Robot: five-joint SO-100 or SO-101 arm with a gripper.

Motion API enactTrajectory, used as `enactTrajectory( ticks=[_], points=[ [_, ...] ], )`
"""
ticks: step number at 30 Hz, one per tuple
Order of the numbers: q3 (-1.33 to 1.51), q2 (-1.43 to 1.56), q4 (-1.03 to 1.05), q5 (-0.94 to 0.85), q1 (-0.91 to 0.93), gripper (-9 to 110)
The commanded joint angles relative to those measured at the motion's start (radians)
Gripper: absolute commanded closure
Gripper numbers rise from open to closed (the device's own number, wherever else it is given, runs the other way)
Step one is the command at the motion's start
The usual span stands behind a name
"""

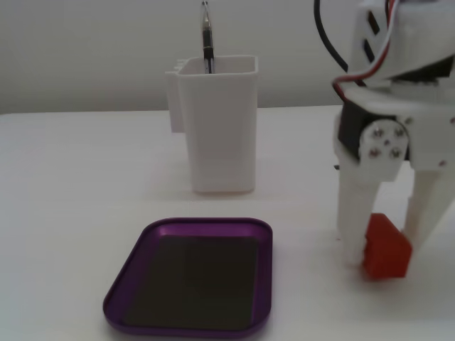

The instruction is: Pick up the red cube and place it in the box.

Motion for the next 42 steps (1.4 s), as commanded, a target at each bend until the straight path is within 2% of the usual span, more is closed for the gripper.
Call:
enactTrajectory(
  ticks=[1,7,13,19,27,35,42],
  points=[
    [-0.141,0.130,0.017,-0.002,-0.003,102],
    [-0.348,0.181,0.000,-0.029,-0.077,102],
    [-0.474,-0.026,-0.101,0.031,0.012,102],
    [-0.718,-0.322,-0.012,0.144,0.107,102],
    [-0.985,-0.540,0.175,0.164,0.107,102],
    [-1.011,-0.607,0.189,0.155,0.109,102],
    [-1.009,-0.612,0.225,0.049,0.106,99]
  ],
)
